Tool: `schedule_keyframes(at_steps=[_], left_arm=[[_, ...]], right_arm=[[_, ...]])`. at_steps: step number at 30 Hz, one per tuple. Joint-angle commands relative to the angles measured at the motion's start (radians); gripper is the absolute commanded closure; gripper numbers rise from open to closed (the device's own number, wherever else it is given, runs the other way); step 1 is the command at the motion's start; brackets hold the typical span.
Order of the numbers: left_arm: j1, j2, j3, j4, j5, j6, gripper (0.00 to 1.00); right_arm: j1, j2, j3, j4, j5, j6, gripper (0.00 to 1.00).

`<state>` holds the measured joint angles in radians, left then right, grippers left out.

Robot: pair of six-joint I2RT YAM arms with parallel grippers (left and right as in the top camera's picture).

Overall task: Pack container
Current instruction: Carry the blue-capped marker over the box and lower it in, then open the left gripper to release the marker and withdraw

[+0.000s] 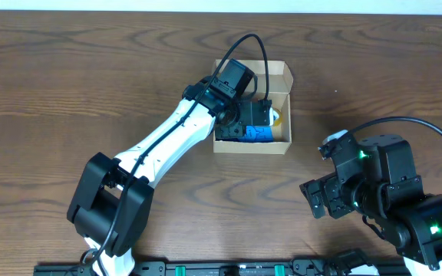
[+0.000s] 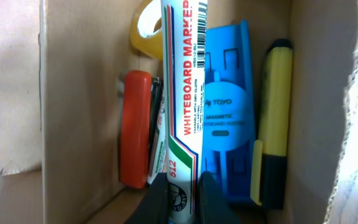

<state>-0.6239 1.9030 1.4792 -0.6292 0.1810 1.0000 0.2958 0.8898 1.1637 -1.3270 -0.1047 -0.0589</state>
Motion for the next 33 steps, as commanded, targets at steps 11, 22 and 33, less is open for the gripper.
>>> schedule_keyframes(at_steps=[11, 22, 33], left_arm=[[0.003, 0.006, 0.015, -0.001, -0.016, 0.017, 0.56], [0.003, -0.005, 0.025, 0.016, -0.072, -0.138, 0.45], [0.019, -0.16, 0.056, -0.126, -0.184, -0.647, 0.75]], right_arm=[[-0.007, -0.002, -0.002, -0.001, -0.004, -0.002, 0.01], [-0.007, -0.002, -0.002, -0.001, -0.004, -0.002, 0.01], [-0.007, -0.002, -0.002, -0.001, -0.004, -0.002, 0.01]])
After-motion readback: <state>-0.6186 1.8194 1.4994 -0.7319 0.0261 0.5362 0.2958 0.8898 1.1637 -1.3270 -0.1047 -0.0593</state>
